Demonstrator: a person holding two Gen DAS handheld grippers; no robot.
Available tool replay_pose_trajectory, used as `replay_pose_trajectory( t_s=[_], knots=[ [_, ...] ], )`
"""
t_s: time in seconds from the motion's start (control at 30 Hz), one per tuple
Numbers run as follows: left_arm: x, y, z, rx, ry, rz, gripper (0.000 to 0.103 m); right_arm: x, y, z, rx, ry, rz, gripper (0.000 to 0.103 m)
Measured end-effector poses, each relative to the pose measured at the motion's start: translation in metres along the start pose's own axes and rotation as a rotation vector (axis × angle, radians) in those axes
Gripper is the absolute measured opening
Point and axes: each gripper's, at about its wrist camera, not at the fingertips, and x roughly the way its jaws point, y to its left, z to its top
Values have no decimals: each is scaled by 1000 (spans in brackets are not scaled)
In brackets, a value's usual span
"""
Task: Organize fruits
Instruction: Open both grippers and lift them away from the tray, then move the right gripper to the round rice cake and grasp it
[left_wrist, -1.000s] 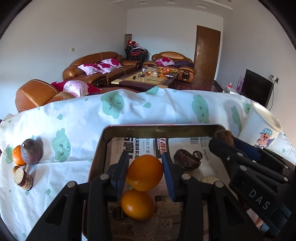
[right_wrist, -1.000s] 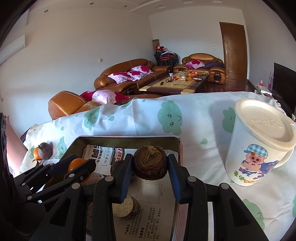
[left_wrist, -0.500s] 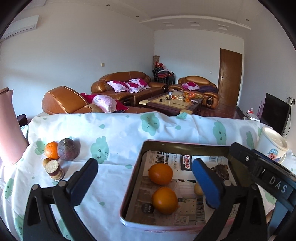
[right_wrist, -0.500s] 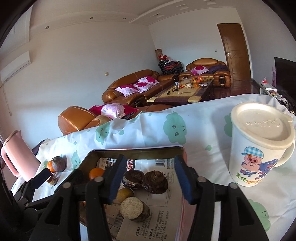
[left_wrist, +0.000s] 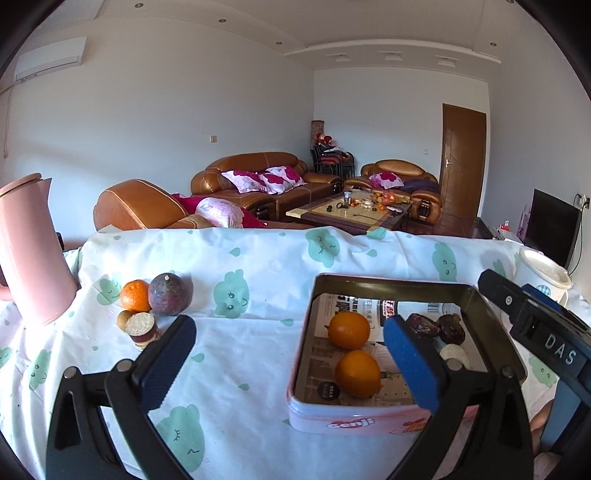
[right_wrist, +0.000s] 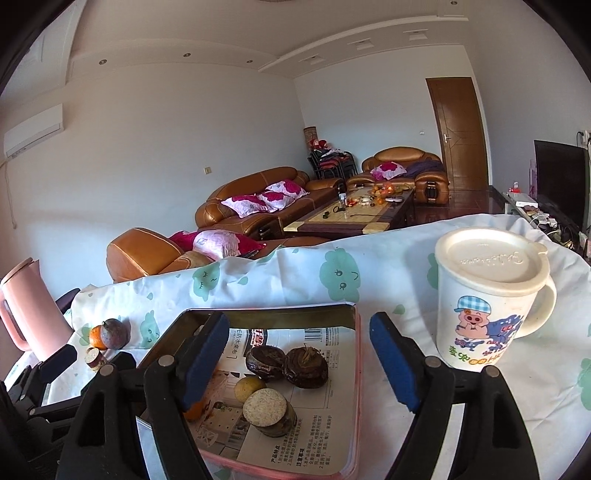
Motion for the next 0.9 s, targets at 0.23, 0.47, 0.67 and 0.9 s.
replay_pose_trajectory(
  t_s=[0.23, 0.47, 0.67, 0.9],
  knots=[
    [-6, 15, -7, -4, 31, -4, 103, -16, 3, -5, 9, -26, -74, 80],
    [-4, 33, -9, 17, 67, 7, 103, -23, 20, -16, 28, 0, -87, 80],
    [-3, 58, -10, 21, 75, 42, 103, -19, 49, -23, 27, 31, -52, 80],
    [1, 93, -9, 46, 74, 112, 103, -1, 94, -33, 39, 88, 38, 80]
  ],
)
